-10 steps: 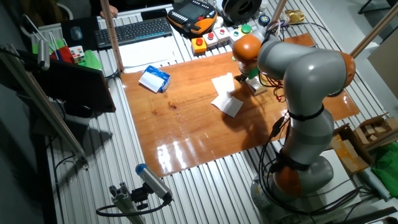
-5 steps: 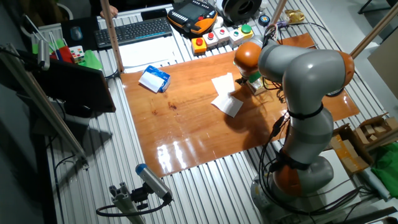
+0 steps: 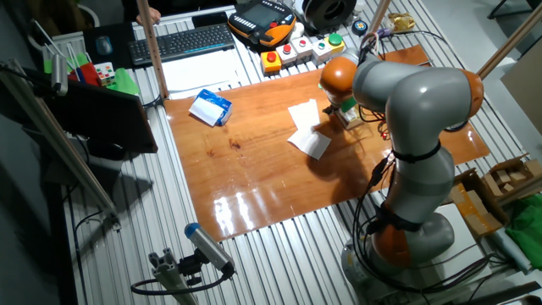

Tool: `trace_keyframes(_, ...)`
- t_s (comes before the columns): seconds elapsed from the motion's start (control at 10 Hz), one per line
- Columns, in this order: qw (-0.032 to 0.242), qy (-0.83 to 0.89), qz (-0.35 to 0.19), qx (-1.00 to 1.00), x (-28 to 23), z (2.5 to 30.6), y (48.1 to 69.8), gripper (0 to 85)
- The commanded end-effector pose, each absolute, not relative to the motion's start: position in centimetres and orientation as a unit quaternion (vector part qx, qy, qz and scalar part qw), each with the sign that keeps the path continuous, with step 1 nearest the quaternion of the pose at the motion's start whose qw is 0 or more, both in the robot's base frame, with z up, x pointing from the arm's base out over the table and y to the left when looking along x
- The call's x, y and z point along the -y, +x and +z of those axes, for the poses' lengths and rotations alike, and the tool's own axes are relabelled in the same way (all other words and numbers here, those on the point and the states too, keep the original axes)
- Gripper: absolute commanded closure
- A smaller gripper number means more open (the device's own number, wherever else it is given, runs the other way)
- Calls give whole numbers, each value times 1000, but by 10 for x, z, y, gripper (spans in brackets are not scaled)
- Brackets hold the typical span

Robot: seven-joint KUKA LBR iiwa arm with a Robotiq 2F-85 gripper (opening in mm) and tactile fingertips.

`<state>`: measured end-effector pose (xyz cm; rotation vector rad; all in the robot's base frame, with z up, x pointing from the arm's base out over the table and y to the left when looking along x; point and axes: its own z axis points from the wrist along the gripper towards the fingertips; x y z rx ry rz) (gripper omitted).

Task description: Pull out a napkin

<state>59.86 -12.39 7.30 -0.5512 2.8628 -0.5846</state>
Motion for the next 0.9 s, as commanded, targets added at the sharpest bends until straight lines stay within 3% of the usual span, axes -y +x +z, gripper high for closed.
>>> trace_keyframes(0.0,82,-192,-195,-958,125,74,599,810)
trace_keyframes(0.1,80,-196,-194,-958,125,76,600,843)
trace_keyframes(0.5,78,-200,-184,-959,123,92,603,843)
trace_keyframes(0.8,63,-196,-169,-964,114,126,604,843)
